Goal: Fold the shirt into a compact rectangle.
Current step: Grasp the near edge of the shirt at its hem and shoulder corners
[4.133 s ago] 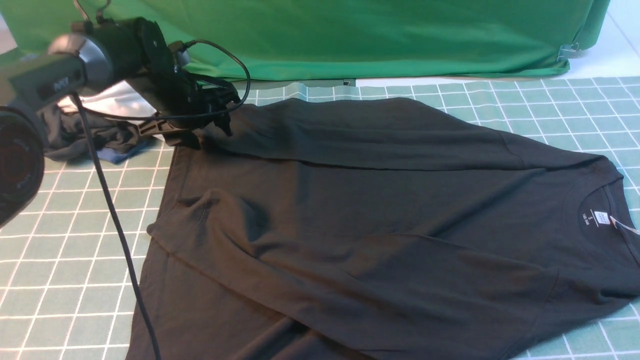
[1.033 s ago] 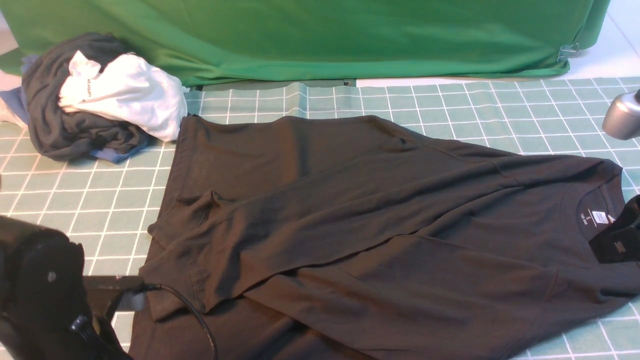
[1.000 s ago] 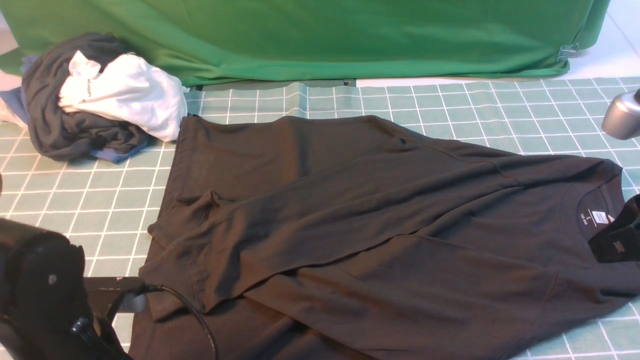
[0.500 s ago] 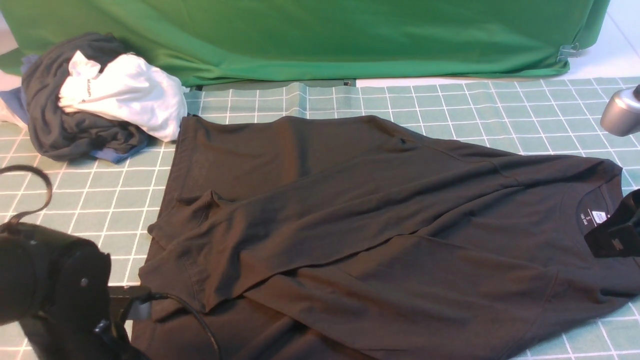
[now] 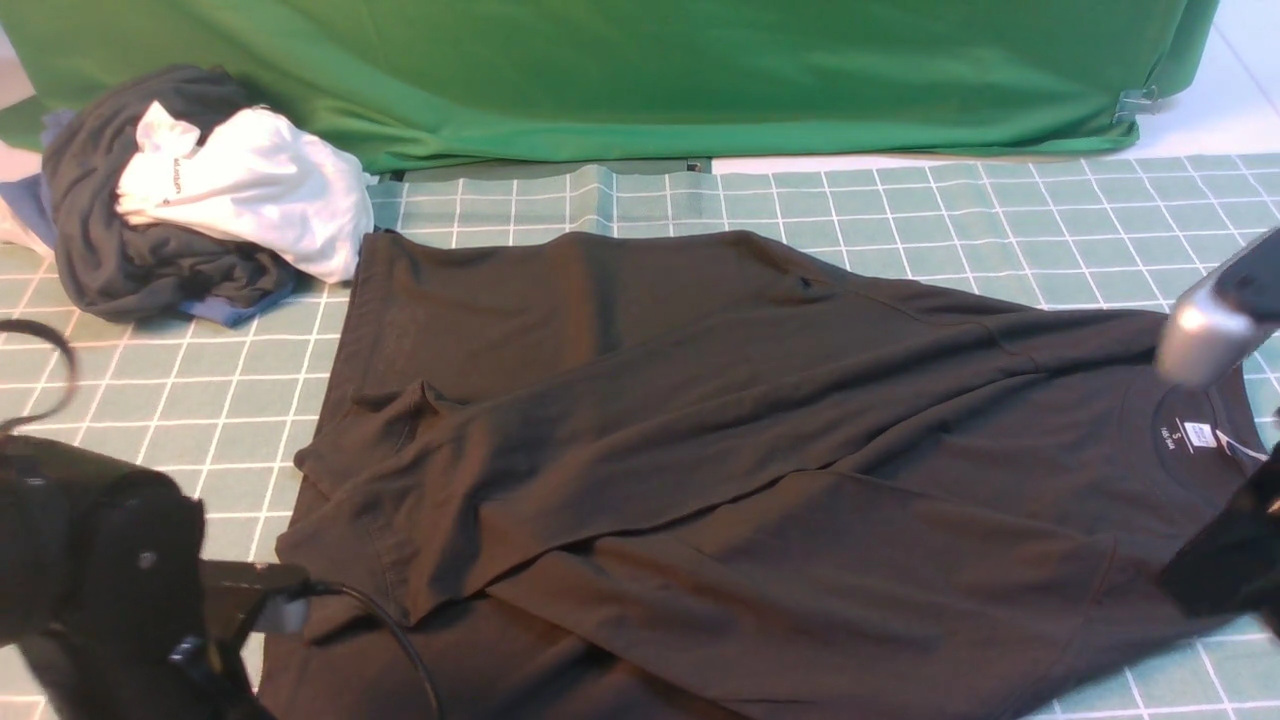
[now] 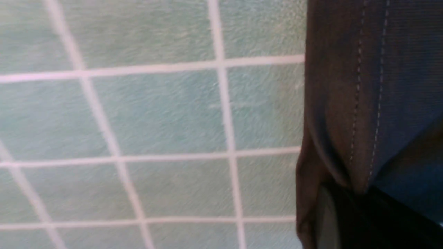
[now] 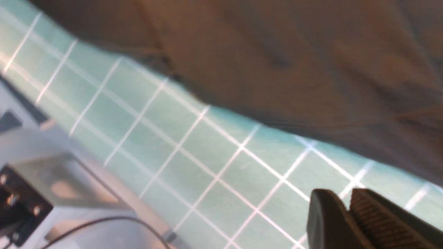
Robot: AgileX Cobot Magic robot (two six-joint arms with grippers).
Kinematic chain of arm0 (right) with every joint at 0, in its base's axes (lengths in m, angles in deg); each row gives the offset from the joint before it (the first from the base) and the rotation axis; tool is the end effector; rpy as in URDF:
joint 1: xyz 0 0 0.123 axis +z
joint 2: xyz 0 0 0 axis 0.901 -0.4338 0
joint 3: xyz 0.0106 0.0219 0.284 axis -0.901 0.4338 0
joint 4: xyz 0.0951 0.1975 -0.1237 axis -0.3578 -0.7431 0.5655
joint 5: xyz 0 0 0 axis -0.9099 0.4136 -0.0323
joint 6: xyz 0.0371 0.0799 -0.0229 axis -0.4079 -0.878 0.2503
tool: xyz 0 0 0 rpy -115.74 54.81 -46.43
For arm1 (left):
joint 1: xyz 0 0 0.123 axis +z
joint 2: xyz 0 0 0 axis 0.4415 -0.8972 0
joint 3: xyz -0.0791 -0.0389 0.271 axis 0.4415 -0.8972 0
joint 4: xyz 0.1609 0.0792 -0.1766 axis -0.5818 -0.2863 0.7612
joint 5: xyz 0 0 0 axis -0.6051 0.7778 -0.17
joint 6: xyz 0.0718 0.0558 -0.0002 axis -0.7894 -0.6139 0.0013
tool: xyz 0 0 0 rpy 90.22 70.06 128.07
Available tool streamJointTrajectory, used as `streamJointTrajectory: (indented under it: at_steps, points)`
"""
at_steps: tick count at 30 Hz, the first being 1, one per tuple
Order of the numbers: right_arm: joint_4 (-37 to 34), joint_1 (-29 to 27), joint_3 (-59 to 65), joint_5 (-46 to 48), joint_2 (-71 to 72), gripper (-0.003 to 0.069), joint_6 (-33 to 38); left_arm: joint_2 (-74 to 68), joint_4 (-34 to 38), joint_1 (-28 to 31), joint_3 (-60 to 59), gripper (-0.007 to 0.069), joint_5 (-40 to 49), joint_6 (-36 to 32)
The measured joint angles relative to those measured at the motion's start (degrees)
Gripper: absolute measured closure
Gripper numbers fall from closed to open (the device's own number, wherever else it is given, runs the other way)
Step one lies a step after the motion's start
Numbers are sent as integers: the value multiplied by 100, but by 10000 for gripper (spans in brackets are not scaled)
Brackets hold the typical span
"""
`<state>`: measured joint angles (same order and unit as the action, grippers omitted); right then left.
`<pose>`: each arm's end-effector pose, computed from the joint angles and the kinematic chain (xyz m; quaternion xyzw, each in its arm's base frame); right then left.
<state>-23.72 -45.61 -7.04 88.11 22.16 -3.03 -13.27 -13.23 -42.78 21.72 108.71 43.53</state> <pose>0.1734 0.0913 0.3128 -0.3410 0.9115 0.1697 0.1554 0.1573 -0.0496 0.1690 -0.0140 -0.9965 -0.0079 0.0821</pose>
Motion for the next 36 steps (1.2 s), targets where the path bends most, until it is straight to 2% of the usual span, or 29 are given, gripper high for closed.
streamJointTrajectory:
  at_steps: [2,4,6,8,11,12,13,15,19,29,36]
  points:
    - [0,541,145,-278,-5,554,0,356,-197,0,13,617,200,168]
    - [0,853,243,-432,-22,551,0,513,-301,0,13,617,314,248]
    - [0,1551,509,-885,-172,510,-64,733,-457,0,13,617,537,291]
    - [0,1733,589,-1003,-266,488,-97,785,-515,0,13,617,570,338]
    - [38,2387,871,-1468,-745,357,-216,845,-676,0,13,617,586,454]
    - [38,2446,905,-1521,-812,342,-216,845,-685,0,13,617,586,461]
    - [64,2659,966,-1768,-1141,282,-252,845,-684,0,13,617,572,488]
    - [125,2888,981,-2030,-1502,246,-265,845,-667,0,13,617,558,494]
    - [401,3210,981,-2409,-2042,228,-259,845,-657,0,13,617,515,494]
    - [1337,3262,981,-3283,-2438,218,-488,845,-654,0,13,613,357,427]
    - [1443,3262,981,-3467,-2438,233,-460,845,-654,0,13,613,264,427]
